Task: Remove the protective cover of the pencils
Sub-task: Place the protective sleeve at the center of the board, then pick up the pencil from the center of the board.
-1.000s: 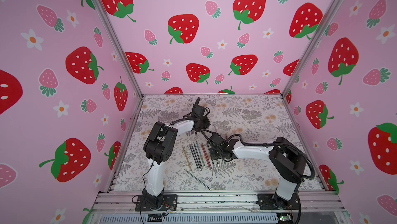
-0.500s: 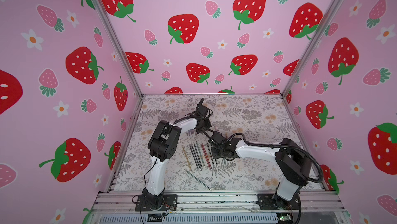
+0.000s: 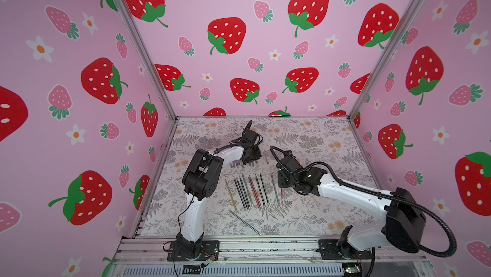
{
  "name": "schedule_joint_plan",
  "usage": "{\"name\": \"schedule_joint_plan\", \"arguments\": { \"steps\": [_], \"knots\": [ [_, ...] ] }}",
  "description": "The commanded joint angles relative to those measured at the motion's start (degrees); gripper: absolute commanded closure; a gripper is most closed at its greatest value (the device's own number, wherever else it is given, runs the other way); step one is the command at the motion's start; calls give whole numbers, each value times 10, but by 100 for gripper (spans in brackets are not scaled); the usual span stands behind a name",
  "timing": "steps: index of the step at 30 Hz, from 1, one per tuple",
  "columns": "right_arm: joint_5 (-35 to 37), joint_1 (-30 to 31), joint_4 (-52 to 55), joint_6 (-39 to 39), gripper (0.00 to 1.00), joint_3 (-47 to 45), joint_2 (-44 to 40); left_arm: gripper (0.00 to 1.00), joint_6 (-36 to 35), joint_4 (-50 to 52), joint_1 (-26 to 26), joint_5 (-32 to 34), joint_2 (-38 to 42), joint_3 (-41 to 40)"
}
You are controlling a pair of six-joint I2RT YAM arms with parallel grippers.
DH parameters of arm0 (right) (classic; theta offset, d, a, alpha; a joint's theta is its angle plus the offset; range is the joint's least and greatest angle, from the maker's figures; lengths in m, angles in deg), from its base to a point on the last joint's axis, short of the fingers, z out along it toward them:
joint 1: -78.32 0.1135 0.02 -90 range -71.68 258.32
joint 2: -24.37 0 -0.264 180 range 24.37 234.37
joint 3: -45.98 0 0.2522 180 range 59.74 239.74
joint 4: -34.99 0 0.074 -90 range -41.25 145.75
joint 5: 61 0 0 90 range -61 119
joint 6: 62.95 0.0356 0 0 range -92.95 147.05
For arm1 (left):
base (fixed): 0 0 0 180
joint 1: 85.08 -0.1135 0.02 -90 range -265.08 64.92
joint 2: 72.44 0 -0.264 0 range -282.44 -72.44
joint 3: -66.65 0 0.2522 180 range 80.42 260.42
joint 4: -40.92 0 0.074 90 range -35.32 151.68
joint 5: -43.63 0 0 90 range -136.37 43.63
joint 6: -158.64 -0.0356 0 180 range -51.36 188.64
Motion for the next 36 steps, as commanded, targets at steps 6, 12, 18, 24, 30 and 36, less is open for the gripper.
{"name": "schedule_joint_plan", "arguments": {
  "steps": [6,12,18,24,30,36],
  "knots": [
    [-26,-24,15,31,52,-8,65,62,0,-15,3,2,71,-32],
    [-55,-27,-3,25,53,12,118,62,3,-28,2,2,109,-64],
    [-71,-39,-6,24,55,31,164,61,7,-47,2,3,162,-108],
    [-82,-49,6,31,58,46,196,61,9,-56,1,16,229,-155],
    [-83,-48,17,36,65,54,217,61,18,-77,-2,34,310,-213],
    [-90,-48,18,39,79,57,230,59,21,-93,-4,48,385,-263]
  ]
}}
